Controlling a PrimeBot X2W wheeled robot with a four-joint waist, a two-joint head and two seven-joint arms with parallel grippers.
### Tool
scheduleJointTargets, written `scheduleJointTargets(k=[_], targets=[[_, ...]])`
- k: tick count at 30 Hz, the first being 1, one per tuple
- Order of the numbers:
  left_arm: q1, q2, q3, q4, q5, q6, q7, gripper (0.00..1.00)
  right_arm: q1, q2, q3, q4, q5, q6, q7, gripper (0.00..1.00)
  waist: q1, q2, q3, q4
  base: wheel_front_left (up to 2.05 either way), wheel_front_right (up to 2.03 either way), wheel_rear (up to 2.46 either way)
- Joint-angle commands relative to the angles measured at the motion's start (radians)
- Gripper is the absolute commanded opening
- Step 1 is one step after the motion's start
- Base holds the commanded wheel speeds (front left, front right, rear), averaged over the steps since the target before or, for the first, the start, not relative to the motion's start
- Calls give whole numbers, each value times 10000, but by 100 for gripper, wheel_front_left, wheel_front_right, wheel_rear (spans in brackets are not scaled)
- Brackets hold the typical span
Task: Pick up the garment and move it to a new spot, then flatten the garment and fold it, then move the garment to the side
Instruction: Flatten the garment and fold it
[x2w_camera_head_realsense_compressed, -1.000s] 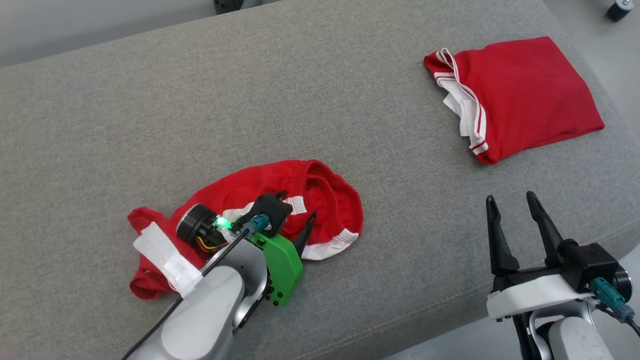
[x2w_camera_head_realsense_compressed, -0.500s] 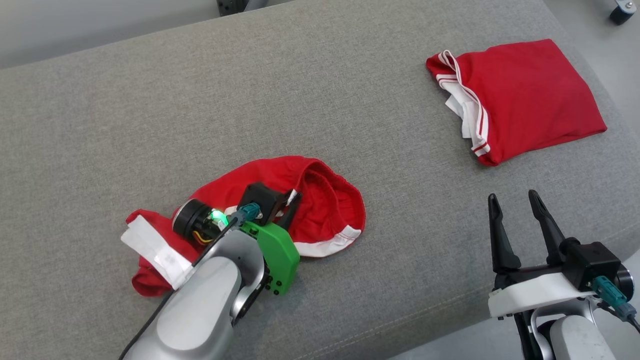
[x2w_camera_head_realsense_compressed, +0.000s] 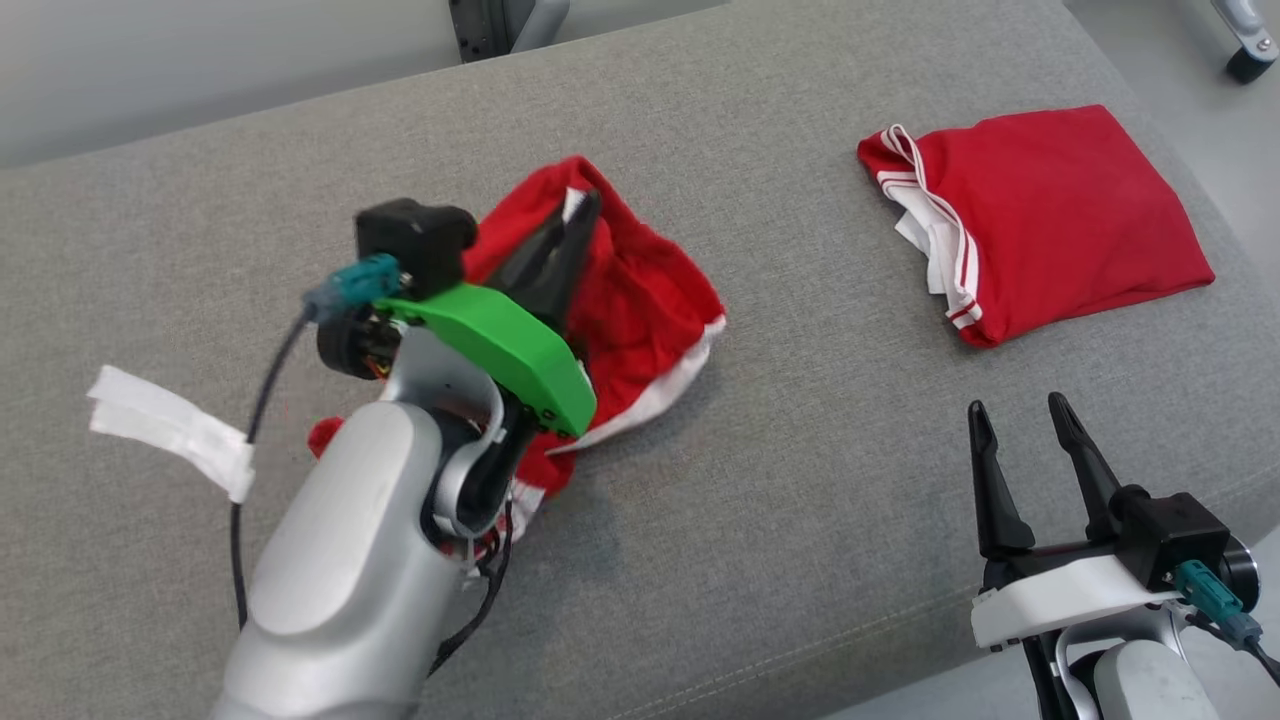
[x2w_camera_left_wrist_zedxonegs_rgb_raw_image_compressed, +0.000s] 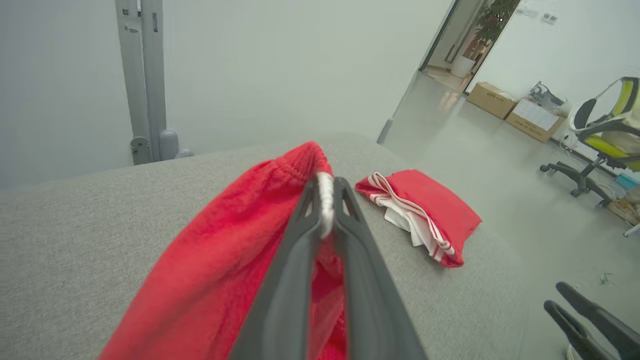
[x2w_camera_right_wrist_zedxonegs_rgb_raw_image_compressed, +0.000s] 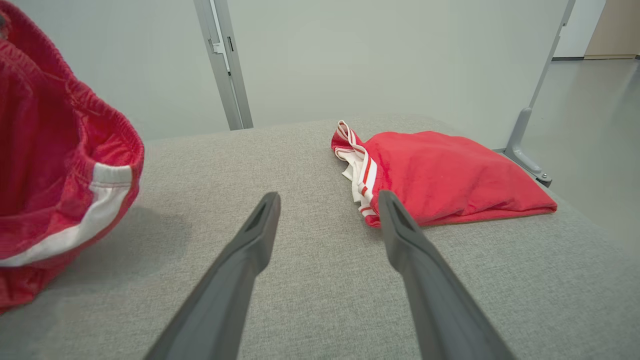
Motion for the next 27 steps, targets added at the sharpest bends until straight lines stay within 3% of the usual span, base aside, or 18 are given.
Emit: scheduleJointTargets(k=[1,6,10,14,19,27], targets=[[-215,-53,504,-390,-578,331,63,0,102,-3,4,29,-51,-20,-25,100,0,87,-83,31,0,0,0],[-253,-153,1611,-1330,-2536,1135,114,0,141,-4,19,51,-52,-20,-25,100,0,87,-166,53,0,0,0],[-173,-174,1698,-1817,-3057,1658,-29,0,164,-3,62,72,9,-20,-25,100,0,87,-212,94,0,0,0],[514,-162,1573,-1957,-2899,2142,-404,0,170,-4,141,104,50,-20,-25,100,0,87,-254,125,0,0,0],[1692,-97,1747,-1493,-2945,2427,-879,0,207,-3,126,124,62,-20,-25,100,0,87,-247,205,0,0,0],[3282,229,2367,-283,-2913,2533,-1997,0,192,-2,40,123,-48,-20,-25,100,0,87,-127,437,0,0,0]])
